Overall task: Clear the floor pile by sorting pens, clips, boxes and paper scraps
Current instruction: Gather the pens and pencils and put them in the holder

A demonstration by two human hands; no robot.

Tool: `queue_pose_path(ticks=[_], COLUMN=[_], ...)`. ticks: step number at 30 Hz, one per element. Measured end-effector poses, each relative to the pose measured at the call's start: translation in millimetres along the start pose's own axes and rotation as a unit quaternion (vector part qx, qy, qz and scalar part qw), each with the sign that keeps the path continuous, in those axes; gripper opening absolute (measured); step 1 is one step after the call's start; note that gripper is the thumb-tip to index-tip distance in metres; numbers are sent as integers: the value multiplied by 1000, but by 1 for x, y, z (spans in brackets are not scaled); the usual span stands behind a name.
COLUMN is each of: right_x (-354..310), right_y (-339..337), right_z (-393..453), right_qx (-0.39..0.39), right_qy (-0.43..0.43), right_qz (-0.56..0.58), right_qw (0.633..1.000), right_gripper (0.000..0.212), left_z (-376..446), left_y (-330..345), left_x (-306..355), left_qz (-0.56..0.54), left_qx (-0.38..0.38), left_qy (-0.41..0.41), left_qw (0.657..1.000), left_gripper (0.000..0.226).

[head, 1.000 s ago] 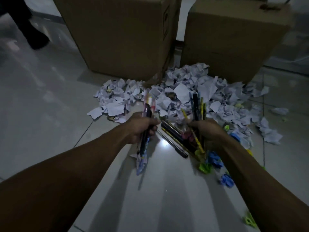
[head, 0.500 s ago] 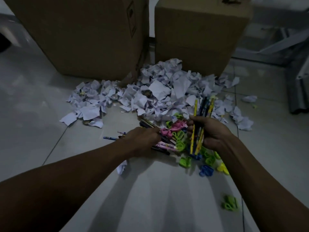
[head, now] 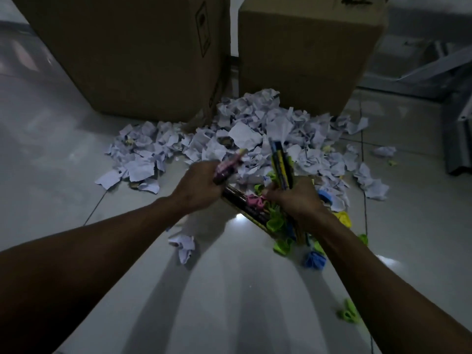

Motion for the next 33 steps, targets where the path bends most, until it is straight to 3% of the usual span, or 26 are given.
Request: queue_pose_path(ticks=[2, 5, 8, 11, 13, 18, 22, 25, 28, 31, 33], right_x=[-2, -10, -13, -14, -12, -15, -22, -17, -5, 3, 1], right_y=[10, 29, 41, 45, 44, 36, 21, 11, 5, 6, 8], right_z=[-1, -8, -14, -14, -13, -3, 5, 10, 15, 14, 13], right_qx=[-3, -45, -63, -46, -57, -102, -143, -177, -185, -187, -188], right_qy=[-45, -109, -127, -130, -116, -64, 10, 62, 98, 126, 139], right_qz=[-132, -350, -423, -447, -440, -362, -233, -127, -45, 74, 176], right_qw=[990, 929, 895, 884, 889, 925, 962, 974, 977, 971, 956], right_gripper=[27, 43, 50, 28, 29, 35, 39, 32, 33, 13, 8], left_z=[5, 7, 5, -1, -3, -2, -5, -6, 0, 3, 3], left_y=[-14, -27, -19, -12, -13, -16, -5, -1, 1, 5, 7], left_x=[-13, -31, -44, -51, -56, -57, -53, -46, -45, -43, -41], left_qz=[-150, -319, -382, -381, -378, -383, -429, -430, -424, -429, -385], left_qx=[65, 134, 84, 24, 9, -49, -146, -177, -151, -135, -120], left_qy=[-127, -268, -341, -372, -376, -379, -402, -411, -399, -376, -350], left_qw=[978, 899, 855, 846, 846, 841, 796, 784, 799, 810, 845], left_gripper=[4, 10, 17, 14, 15, 12, 20, 23, 16, 15, 14])
Point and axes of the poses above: each hand's wrist, its own z-axis towards the middle knuckle, its own y-axis out of the palm, x = y × z, the point moved 6 cm from there along z, towards the middle knuckle, and after that the axes turned 8 degrees about -y, right-handed, at the moved point
